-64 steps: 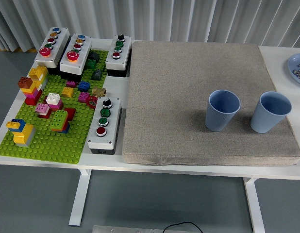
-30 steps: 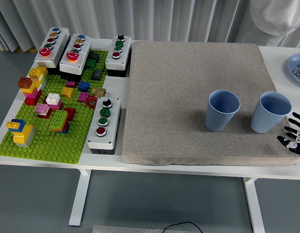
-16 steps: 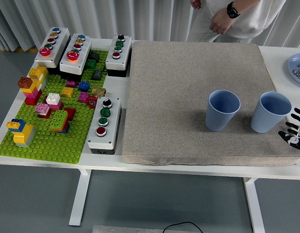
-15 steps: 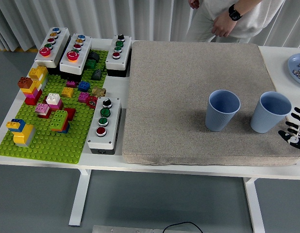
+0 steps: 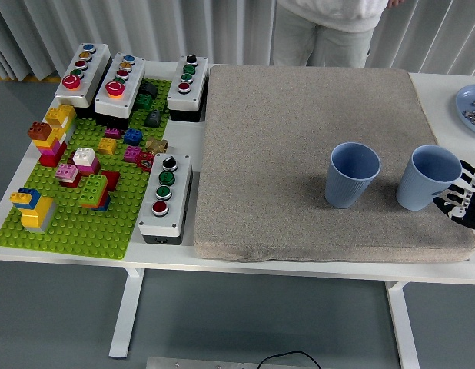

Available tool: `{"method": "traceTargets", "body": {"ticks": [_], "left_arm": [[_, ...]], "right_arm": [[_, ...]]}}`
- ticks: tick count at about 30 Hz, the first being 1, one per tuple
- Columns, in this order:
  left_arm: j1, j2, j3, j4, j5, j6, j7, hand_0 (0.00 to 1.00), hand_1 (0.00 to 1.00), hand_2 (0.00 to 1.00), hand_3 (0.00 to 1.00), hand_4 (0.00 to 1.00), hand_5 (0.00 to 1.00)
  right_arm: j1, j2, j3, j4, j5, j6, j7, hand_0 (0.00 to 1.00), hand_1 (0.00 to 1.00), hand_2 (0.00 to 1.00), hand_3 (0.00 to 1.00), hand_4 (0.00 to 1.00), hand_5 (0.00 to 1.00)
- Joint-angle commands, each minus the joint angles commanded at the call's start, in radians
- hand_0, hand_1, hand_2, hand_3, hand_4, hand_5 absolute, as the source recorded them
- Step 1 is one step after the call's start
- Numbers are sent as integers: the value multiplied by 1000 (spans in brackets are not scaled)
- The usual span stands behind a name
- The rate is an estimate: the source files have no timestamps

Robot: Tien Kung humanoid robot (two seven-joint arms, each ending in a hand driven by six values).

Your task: Pick cup pour cup place

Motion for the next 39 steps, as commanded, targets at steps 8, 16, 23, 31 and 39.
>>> {"method": "traceTargets", "body": {"ticks": [8,16,23,31,39], "left_arm": [[0,-2,3,0,-3,0,0,733,765,821,662,502,913],[-1,-3,11,0,-7,0,0,733,763,820,662,503,913],[2,-3,14,0,-6,-1,1,733,764,820,662,504,913],[2,-3,20,0,-10,-1,0,733,764,821,662,504,913],[0,-3,20,0,-10,-1,0,733,763,821,662,504,914]], "right_arm": [[21,15,-17,-6,3,-1,1,895,862,956,976,802,142],[44,31,-41,-11,10,1,-3,895,860,952,973,802,142],[47,36,-48,-16,12,-1,-4,894,861,949,968,796,149],[57,42,-54,-25,12,1,-4,894,859,948,964,792,151],[73,50,-62,-31,12,-1,-5,894,859,946,963,790,154]]}}
